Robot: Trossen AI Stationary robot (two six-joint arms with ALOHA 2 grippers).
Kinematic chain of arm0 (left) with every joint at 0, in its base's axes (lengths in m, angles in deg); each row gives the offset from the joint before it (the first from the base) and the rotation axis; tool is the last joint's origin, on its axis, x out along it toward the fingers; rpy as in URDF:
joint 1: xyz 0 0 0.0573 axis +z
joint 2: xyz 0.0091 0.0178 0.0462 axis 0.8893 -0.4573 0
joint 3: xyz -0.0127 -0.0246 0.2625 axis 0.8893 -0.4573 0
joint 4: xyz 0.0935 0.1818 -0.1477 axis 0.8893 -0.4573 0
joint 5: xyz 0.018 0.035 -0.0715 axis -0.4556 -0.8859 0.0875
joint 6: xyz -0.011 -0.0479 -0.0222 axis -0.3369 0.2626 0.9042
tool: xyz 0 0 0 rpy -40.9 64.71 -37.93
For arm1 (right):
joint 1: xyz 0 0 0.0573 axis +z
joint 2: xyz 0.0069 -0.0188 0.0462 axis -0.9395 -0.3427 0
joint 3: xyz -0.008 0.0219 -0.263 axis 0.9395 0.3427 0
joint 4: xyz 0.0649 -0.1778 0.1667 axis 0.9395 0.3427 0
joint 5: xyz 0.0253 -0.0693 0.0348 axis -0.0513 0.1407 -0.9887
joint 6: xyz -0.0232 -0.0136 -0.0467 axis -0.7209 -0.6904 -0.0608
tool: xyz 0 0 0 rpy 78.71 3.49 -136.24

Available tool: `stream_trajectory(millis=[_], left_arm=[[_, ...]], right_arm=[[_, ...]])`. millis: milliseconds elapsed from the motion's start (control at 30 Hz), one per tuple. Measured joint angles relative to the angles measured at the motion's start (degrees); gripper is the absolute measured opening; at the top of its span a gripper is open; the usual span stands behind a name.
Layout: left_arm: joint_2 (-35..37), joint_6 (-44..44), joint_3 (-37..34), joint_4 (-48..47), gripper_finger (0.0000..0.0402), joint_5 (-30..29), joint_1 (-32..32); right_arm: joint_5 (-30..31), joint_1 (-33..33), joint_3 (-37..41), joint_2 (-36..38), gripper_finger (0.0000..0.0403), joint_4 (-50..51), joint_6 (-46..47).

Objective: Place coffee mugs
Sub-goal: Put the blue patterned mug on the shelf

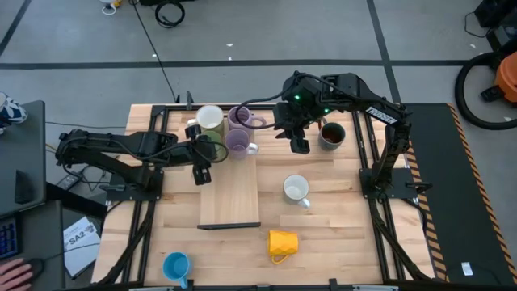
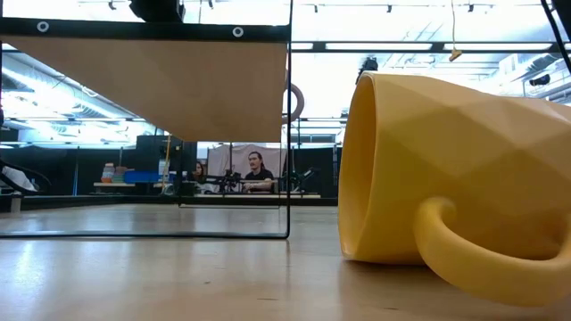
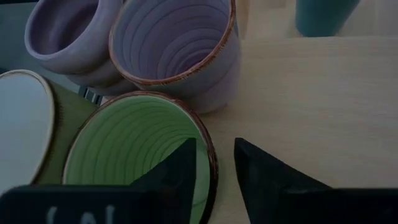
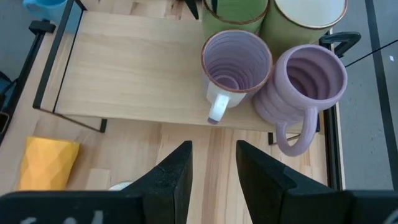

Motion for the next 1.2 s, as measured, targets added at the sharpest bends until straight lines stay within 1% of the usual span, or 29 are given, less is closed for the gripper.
stream_trajectory(millis=[167, 267, 500, 733, 800, 900, 1000, 1067, 1200], left_arm=[[0.0, -0.14, 0.0, 0.06, 0.0159, 0.09, 0.0], [0.0, -0.72, 0.0, 0.17, 0.0171, 0.09, 0.0], [0.49, -0.75, 0.35, 0.8, 0.0172, 0.12, -0.02], [2.37, -0.73, 5.95, -0.08, 0.0172, 0.11, -0.17], [3.36, -0.73, 7.38, -1.96, 0.0172, 0.11, -0.44], [5.86, -0.34, 8.72, -4.63, 0.0172, 0.09, -1.31], [9.74, 3.85, 8.35, -7.79, 0.0172, 0.26, -2.82], [12.84, 7.16, 6.67, -8.76, 0.0172, 0.32, -4.38], [19.38, 11.69, 0.84, -8.23, 0.0172, -1.29, -7.7]], right_arm=[[0.0, 0.0, 0.0, 0.0, 0.0129, 2.49, -0.91], [0.0, -0.1, 0.0, 0.0, 0.0129, 3.45, -2.27], [0.17, -1.03, 0.0, 1.32, 0.0129, 5.84, -1.79], [0.35, -3.04, 0.0, 2.92, 0.0129, 7.69, -1.31], [0.33, -3.55, 0.0, 3.51, 0.0129, 8.51, -1.32], [0.37, -4.56, 0.36, 4.42, 0.0129, 8.52, -1.34], [0.52, -5.9, 1.92, 5.92, 0.0129, 8.46, -1.72], [0.52, -7.05, 4.22, 7.39, 0.0129, 8.36, -1.89], [0.52, -9.43, 11.18, 10.74, 0.0129, 7.09, -2.39]])
